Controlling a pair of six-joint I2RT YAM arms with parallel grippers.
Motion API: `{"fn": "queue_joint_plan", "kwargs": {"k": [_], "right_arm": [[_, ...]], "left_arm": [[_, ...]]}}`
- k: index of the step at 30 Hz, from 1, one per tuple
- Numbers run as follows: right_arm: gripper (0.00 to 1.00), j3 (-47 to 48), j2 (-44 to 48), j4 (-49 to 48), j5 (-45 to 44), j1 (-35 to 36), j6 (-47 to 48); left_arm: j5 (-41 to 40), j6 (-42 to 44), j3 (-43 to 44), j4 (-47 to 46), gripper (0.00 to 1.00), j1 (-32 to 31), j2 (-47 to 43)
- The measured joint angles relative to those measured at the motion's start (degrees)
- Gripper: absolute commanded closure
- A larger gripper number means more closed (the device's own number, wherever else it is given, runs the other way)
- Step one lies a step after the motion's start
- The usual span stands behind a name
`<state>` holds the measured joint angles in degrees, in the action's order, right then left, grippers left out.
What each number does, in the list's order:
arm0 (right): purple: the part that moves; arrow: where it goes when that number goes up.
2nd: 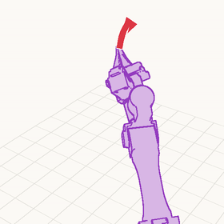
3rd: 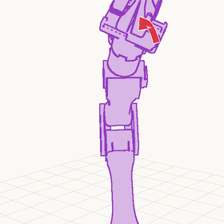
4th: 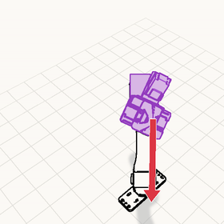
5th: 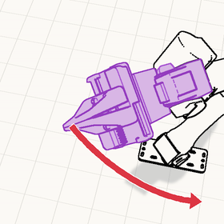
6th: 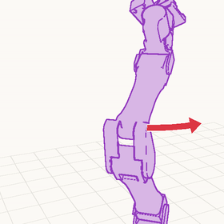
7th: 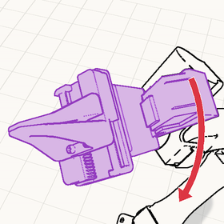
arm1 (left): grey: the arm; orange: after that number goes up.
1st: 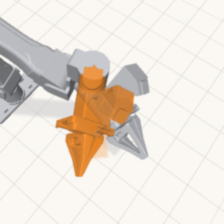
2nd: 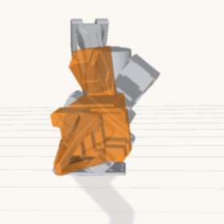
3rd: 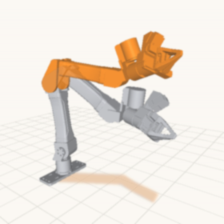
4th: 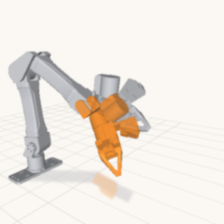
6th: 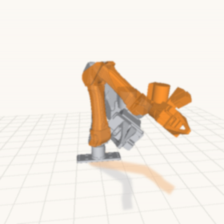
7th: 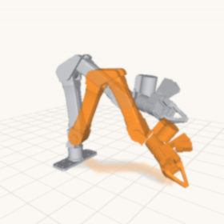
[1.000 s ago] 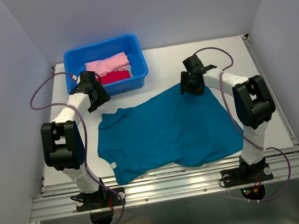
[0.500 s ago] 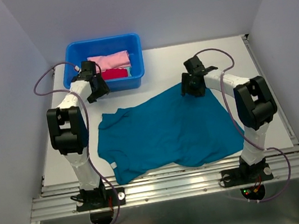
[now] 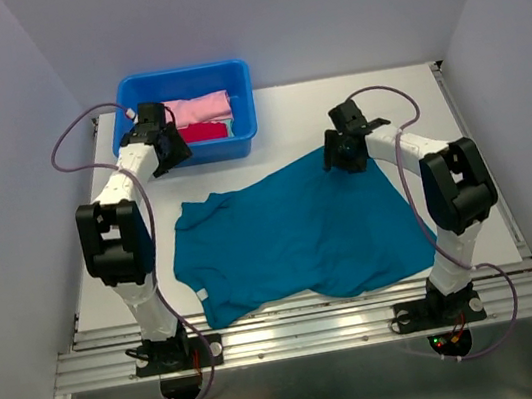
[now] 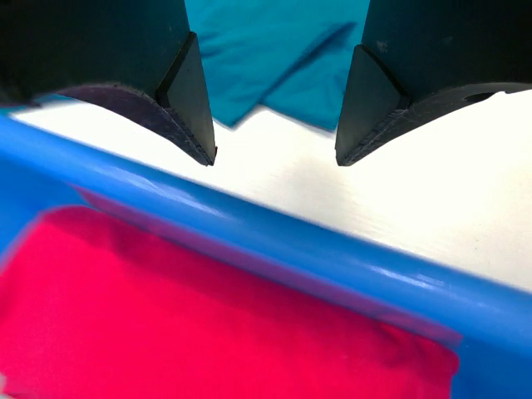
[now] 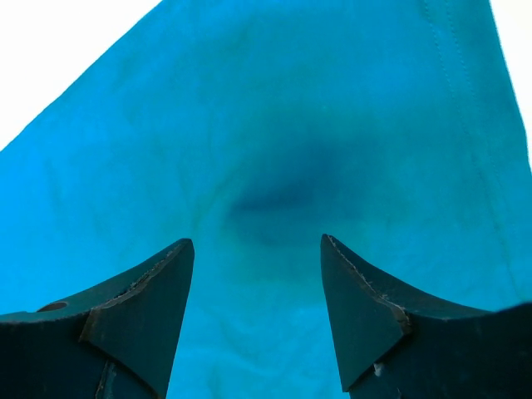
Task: Roll the t-shirts
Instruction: Flatten out the T-shirt at the center of the board.
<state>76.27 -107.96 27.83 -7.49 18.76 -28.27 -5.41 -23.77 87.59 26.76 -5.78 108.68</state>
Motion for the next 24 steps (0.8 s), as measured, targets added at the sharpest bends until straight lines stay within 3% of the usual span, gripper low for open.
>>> {"fn": "queue_joint_plan", "kwargs": {"k": [9,18,24], "right_arm": [[0.32,-0.11,1.86,-0.07,-0.17,0.00,-0.02],[0.31,-0.31,2.21,-0.02,-0.81,0.00,-0.02],[0.32,-0.31,2.38,-0.04,-1.42,-1.77,0.00]], "left_arm": [[0.11,1.29,0.00,-0.55,0.31,-8.96,-13.73],[3.76,2.27,2.56,-0.13,0.33,-21.42,-13.05],[1.11,0.44,-2.51,-0.90,0.37,-21.66,-14.69]]}}
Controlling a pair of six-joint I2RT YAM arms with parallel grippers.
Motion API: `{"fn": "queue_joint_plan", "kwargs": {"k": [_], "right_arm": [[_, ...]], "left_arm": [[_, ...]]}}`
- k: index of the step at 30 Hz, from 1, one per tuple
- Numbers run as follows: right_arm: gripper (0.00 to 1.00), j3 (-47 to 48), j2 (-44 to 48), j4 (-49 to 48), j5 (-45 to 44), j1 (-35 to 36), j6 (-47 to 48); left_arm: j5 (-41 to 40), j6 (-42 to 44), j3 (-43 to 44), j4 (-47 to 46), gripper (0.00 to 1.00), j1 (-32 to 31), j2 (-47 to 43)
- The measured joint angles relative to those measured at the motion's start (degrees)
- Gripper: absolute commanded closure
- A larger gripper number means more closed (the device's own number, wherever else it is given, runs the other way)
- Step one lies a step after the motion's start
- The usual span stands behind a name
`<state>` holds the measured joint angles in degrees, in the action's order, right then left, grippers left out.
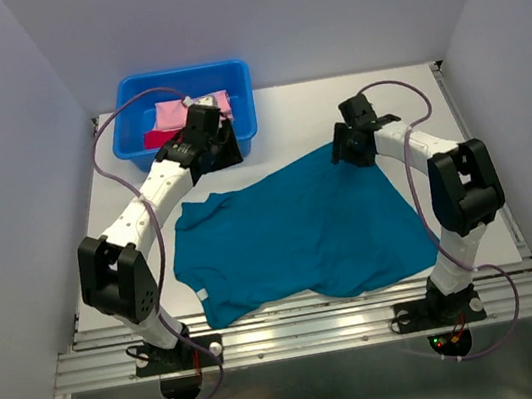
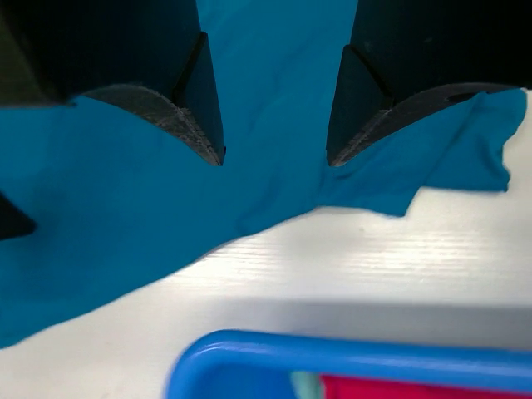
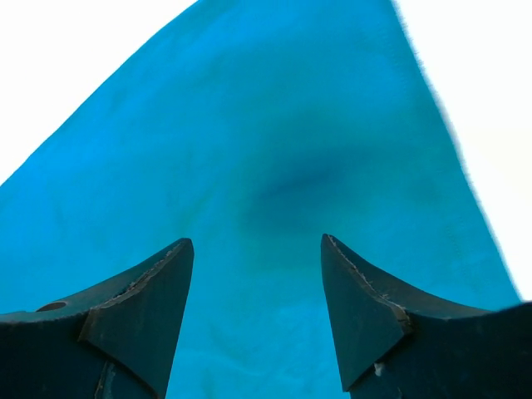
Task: Roll the t-shirts
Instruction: Flatten out the T-shirt at the center of the board.
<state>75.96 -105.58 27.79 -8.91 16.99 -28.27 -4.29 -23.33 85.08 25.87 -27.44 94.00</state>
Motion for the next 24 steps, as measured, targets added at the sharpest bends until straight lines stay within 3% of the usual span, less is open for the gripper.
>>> {"fn": "queue_joint_plan", "kwargs": {"k": [9,17,24], "right_arm": [[0.32,0.44,0.00,-0.02,0.17,-4.48,0.46],[0.32,0.37,0.02,-0.04,1.29,-4.13,0.46],[0.32,-0.04,0.44,-0.09,1.95,-4.13,0.46]], "left_arm": [[-2.03,-3.54,-20.24,0.22,0.42,14.19,-7.28],[2.43,-5.73,-27.78,-3.61,0.43,22.67,-6.60],[6.27,-7.34,-28.06,-8.98,0.48,23.69,0.79]]}}
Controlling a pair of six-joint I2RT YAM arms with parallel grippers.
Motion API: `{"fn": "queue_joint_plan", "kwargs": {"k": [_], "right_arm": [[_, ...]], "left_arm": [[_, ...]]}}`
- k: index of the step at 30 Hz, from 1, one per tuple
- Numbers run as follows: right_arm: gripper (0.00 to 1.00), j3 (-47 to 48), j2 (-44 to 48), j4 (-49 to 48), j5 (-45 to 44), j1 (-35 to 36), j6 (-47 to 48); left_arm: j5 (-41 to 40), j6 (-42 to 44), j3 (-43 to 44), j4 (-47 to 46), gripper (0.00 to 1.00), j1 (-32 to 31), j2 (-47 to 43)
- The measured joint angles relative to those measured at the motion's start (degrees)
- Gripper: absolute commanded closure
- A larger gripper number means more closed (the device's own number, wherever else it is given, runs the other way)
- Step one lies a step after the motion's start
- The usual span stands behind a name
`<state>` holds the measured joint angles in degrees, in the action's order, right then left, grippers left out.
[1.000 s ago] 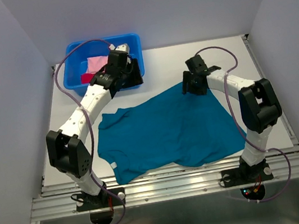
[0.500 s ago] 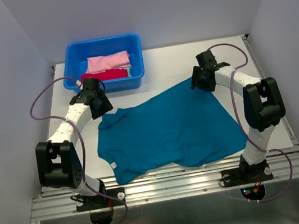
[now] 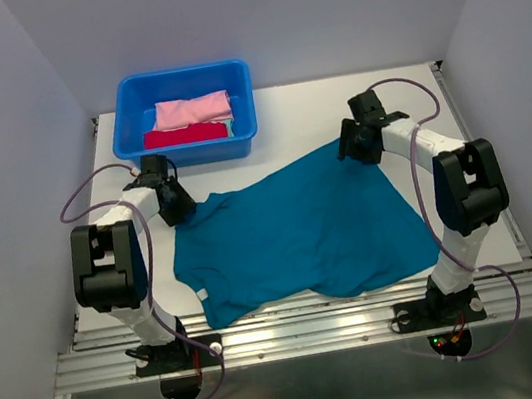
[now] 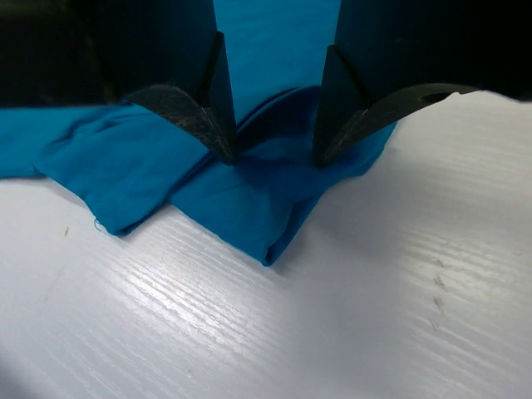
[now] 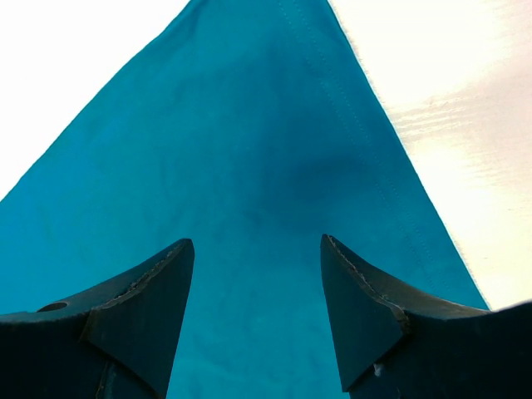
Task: Roll the t-shirts
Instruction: Flatten out the T-shirt at the center of the board.
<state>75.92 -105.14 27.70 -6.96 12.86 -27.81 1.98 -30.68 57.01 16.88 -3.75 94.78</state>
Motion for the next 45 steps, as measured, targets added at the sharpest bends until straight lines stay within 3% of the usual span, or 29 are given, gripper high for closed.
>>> {"fn": "queue_joint_plan", "kwargs": {"k": [9,12,13,14,29,38,45], "right_arm": [[0.32,-0.17,0.37,-0.35,0.52,0.00,-0.02],[0.32,-0.94,0.46,-0.74,0.76,0.00,-0.02],[0.33,-1.09,0.46,-0.76,0.90,0.00,-0.02],[0.33,-1.20,0.46,-0.76,1.01,0.00,-0.02],[0.33,-1.57,0.46,-1.18,2.08,0.00,-0.04],[0.33,-1.86,0.46,-1.20,2.54,0.00,-0.07],[0.33,-1.88,0.46,-1.25,2.93,0.00,-0.07]], "left_arm": [[1.03,-0.66,1.09,-2.56,0.63,0.00,3.72],[1.05,-0.70,1.09,-2.56,0.57,-0.02,3.72],[1.09,-0.70,1.09,-2.56,0.49,-0.02,3.72],[1.07,-0.68,1.09,-2.56,0.47,-0.02,3.72],[-0.35,-0.20,3.89,-2.89,0.51,-0.04,2.12],[-0.55,-0.20,5.68,-3.34,0.51,-0.07,6.05],[-0.57,-0.13,5.70,-3.37,0.66,-0.07,7.17]]}}
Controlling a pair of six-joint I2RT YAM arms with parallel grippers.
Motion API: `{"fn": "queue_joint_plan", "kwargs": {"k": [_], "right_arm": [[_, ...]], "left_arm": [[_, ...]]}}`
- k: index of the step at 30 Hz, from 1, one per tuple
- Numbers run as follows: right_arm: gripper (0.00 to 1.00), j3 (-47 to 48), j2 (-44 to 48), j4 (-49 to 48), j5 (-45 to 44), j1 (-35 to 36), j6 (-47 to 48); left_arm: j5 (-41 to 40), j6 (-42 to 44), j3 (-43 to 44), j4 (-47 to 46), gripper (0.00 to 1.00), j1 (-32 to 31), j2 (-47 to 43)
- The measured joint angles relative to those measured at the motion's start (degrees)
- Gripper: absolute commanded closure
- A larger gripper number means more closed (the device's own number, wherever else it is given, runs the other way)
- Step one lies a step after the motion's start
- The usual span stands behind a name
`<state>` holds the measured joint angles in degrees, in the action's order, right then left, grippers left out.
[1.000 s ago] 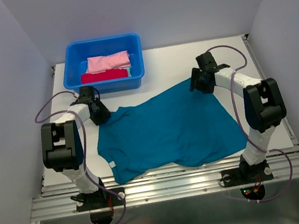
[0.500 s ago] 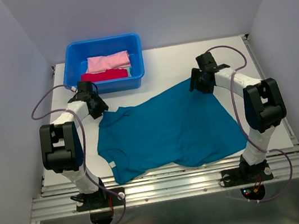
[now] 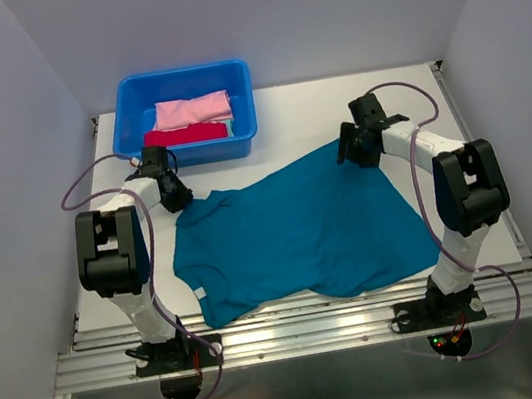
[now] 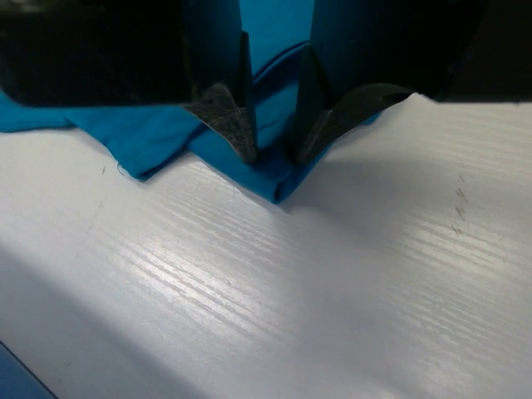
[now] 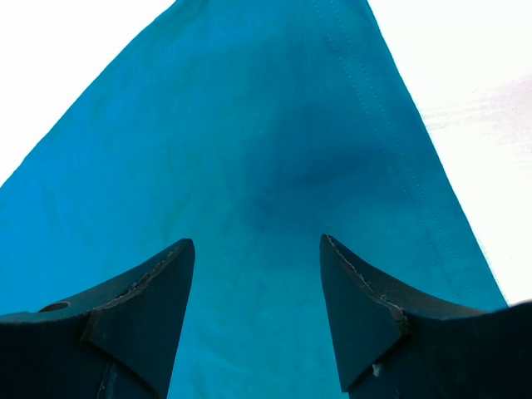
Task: Roll the t-shirts
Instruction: Flatten out the T-shirt at the center of the board.
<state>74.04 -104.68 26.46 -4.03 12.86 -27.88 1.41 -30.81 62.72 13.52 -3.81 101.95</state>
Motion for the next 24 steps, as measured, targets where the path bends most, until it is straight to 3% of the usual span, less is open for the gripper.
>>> {"fn": "queue_joint_plan", "kwargs": {"k": [3,7,14,20,24], "right_arm": [[0.33,-0.04,0.00,-0.02,0.02,0.00,0.00],[0.33,-0.76,0.00,-0.31,0.02,0.00,0.00],[0.32,-0.94,0.00,-0.31,-0.22,0.00,-0.02],[0.32,0.00,-0.33,0.04,-1.60,-0.42,0.02],[0.33,6.23,-4.39,0.00,-2.95,-1.70,0.22]], "left_arm": [[-0.02,0.09,0.00,-0.02,0.77,0.00,0.00],[0.00,0.31,0.00,-0.04,1.00,-0.07,0.00],[0.00,0.37,0.02,0.98,1.00,-0.35,-0.85],[0.00,1.20,0.44,4.11,1.00,-0.35,-9.81],[0.74,1.88,3.41,5.35,1.00,-0.35,-14.23]]}}
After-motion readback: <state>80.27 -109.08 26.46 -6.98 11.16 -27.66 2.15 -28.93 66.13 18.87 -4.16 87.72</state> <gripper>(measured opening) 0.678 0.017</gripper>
